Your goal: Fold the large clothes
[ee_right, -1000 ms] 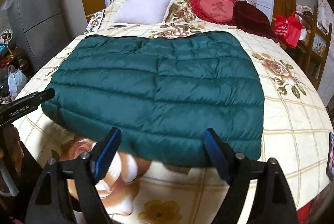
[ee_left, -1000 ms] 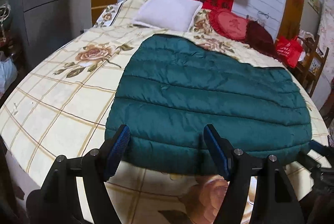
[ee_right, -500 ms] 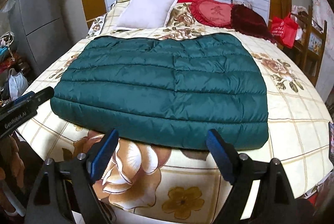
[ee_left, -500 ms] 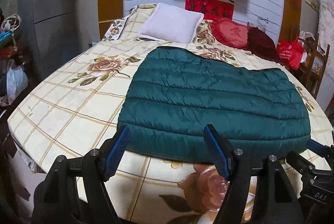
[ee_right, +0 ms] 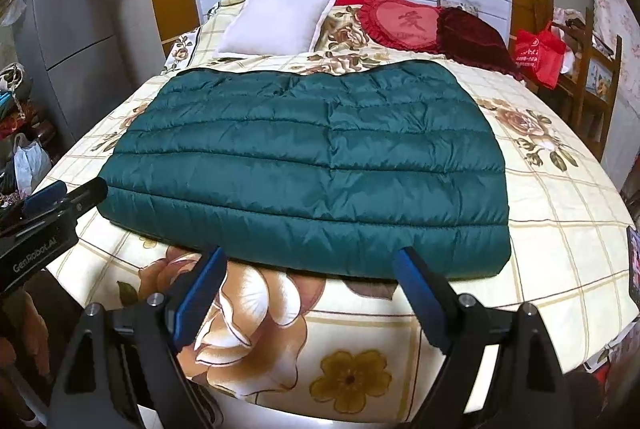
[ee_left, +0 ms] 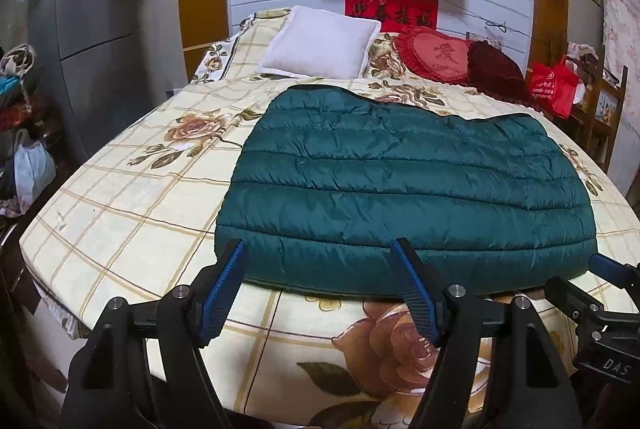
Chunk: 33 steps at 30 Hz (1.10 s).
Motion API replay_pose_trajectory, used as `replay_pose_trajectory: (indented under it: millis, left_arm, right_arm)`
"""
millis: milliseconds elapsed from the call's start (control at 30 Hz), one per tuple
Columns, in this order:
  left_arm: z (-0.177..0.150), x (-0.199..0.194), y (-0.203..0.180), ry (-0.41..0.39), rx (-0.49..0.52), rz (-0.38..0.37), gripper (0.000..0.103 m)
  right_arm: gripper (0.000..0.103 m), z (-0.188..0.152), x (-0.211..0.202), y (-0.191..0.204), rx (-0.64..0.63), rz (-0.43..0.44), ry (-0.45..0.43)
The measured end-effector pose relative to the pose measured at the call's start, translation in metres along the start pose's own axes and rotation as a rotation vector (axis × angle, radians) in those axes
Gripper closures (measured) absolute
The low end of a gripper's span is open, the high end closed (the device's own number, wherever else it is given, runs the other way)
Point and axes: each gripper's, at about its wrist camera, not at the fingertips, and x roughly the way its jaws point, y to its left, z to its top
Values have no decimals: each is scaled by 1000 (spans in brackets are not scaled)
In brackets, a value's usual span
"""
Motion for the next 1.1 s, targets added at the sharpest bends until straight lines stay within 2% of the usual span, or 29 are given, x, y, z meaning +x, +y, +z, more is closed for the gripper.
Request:
replay_pose_trajectory:
  millis: [1100]
  left_arm:
    - [-4,3,-4,25,4,-14,20]
  right_arm:
    - [12,-3,10,2,15,18,28]
